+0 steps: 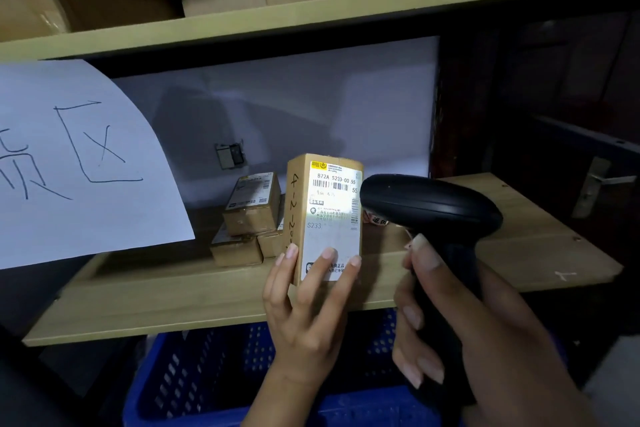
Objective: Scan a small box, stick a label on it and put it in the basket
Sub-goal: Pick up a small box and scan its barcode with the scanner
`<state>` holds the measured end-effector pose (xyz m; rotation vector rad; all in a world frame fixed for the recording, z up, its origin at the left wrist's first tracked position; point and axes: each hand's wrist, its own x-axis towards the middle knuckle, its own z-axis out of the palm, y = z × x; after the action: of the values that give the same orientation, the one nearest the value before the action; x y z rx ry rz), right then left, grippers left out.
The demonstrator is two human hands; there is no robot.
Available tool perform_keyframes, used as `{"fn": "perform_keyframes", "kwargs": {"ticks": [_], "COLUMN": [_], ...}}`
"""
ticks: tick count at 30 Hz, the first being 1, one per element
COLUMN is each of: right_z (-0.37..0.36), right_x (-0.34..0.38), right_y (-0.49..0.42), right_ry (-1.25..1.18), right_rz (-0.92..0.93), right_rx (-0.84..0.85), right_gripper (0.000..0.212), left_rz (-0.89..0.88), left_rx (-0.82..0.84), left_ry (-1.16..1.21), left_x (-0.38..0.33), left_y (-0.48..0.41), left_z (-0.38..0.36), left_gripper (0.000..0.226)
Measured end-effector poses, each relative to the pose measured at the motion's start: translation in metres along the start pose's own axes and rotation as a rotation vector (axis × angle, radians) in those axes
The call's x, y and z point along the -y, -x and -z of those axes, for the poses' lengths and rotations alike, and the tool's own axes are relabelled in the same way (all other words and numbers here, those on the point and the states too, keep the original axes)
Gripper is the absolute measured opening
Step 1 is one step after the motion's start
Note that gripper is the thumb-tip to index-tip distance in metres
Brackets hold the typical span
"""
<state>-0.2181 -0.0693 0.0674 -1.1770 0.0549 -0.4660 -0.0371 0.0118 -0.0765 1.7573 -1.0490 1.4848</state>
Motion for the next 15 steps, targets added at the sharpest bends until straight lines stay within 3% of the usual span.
{"fn": "perform_keyframes", "kwargs": {"ticks": [7,15], "right_z": [-0.0029,-0.0079], "right_x": [-0.0034,-0.0043], "right_y": [-0.0004,-0.0046], "right_ry": [0.036,0.064], "right_rz": [-0.033,-0.041], "right_rx": [-0.098,-0.120], "right_gripper": [0.052,0.044], "left_rz": [-0.006,-0.040], "left_rx": [0.010,-0.012], "left_ry": [-0.027,-0.027], "left_x": [0.0030,0.0029], "left_y": [0.0011,-0.0011], "left_z": [0.0043,0.0055], "left_gripper": [0.065,0.057]}}
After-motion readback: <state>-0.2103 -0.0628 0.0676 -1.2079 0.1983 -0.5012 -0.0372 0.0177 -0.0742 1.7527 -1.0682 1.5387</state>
